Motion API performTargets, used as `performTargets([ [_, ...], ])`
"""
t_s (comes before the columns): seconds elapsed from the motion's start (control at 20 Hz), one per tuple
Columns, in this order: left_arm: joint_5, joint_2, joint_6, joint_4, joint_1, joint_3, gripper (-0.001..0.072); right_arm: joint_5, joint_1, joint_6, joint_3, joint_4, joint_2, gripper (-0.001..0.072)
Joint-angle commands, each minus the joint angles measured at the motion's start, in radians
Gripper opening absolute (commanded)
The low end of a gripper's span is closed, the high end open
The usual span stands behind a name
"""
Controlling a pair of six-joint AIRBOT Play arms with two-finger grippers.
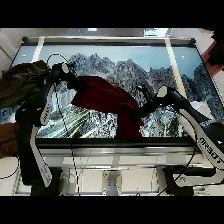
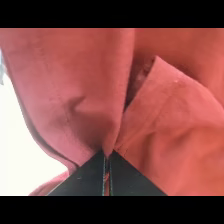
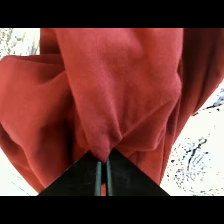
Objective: Fold the shirts.
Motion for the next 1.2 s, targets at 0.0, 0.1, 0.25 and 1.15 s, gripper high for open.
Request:
performTargets([
  [0.0, -0.063, 0.049, 0.018, 0.041, 0.002, 0.077, 0.0012, -0.004, 0.0, 0.0, 0.001, -0.018, 0.02, 0.0038],
  [0.1, -0.066, 0.14, 0.018, 0.141, 0.002, 0.077, 0.0012, -0.027, 0.0, 0.001, 0.005, -0.044, 0.073, 0.0037],
  [0.25, -0.12, 0.303, 0.027, 0.247, 0.002, 0.076, 0.0013, -0.011, 0.0, 0.039, 0.087, -0.138, 0.175, 0.0036],
  [1.15, -0.312, 0.977, 0.164, 0.01, -0.013, -0.341, 0.0012, -0.125, 0.001, 0.075, 0.638, -0.387, 0.35, 0.0033],
])
